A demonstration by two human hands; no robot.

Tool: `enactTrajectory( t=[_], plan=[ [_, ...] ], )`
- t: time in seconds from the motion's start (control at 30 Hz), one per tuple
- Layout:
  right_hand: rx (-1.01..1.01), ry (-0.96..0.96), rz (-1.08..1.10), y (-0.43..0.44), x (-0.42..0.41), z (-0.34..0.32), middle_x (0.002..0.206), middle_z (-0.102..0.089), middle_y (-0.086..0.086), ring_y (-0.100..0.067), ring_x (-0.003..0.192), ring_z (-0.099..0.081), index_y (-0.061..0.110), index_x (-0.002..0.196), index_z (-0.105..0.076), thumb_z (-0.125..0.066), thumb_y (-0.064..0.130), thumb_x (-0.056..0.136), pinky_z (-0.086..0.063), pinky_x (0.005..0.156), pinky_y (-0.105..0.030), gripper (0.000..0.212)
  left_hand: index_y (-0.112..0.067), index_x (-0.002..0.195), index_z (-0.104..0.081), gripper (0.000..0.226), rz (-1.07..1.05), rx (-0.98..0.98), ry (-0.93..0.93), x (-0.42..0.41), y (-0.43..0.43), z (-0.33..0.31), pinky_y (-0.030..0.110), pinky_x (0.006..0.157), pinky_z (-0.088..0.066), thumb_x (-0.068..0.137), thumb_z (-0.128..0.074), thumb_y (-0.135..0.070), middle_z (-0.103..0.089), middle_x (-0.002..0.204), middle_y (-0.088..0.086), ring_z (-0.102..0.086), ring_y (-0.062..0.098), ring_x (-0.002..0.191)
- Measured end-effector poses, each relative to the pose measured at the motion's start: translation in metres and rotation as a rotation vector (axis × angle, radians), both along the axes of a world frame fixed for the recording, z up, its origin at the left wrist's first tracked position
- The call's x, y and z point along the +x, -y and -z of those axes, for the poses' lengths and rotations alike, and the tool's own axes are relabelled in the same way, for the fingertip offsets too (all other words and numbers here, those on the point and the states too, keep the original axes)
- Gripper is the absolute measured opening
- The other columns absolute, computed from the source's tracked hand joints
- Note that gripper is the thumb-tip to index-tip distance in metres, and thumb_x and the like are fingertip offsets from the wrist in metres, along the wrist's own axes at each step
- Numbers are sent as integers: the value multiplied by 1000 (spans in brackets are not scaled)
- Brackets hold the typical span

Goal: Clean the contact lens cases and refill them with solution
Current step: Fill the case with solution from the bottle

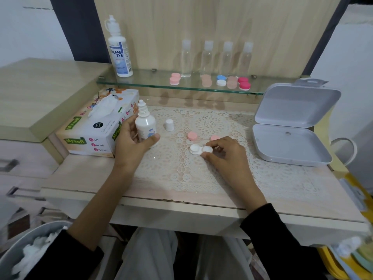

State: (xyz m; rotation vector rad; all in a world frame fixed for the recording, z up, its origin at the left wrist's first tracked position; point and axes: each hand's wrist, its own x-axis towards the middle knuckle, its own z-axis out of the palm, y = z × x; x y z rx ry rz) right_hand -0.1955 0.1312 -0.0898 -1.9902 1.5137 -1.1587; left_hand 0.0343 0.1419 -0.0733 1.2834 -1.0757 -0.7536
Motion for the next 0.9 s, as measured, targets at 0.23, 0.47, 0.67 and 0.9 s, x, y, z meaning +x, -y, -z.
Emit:
enactTrajectory(
  t=[0.23,0.47,0.67,0.9],
  plan=[
    [-10,-1,1,-1,0,0,94,-59,8,-13,95,-52,17,98,-72,-76,21,80,-36,76,-14,18,-22,117,-52,43,-259,-263,-36,-37,-39,2,30,97,-44,79,-67,-7,-54,126,0,-50,11,117],
    [-14,-12,18,0,1,1,96,-62,5,-13,96,-53,17,99,-73,-76,23,80,-41,80,-23,20,-16,104,-65,27,191,-291,427,-63,-14,-3,29,89,-48,87,-55,2,-61,108,-6,-57,9,107],
    [-16,-17,23,-2,1,-1,94,-60,6,-14,95,-52,16,99,-72,-76,22,80,-35,76,-15,20,-14,115,-66,49,281,-134,766,-59,40,6,3,88,-35,84,-46,18,-53,127,3,-50,8,112],
    [1,-16,20,-2,2,-3,93,-60,7,-15,96,-52,16,97,-73,-75,22,80,-32,74,-11,18,-15,118,-65,42,325,-109,939,-55,49,9,23,86,-44,88,-52,10,-62,119,3,-59,14,103]
  ],
)
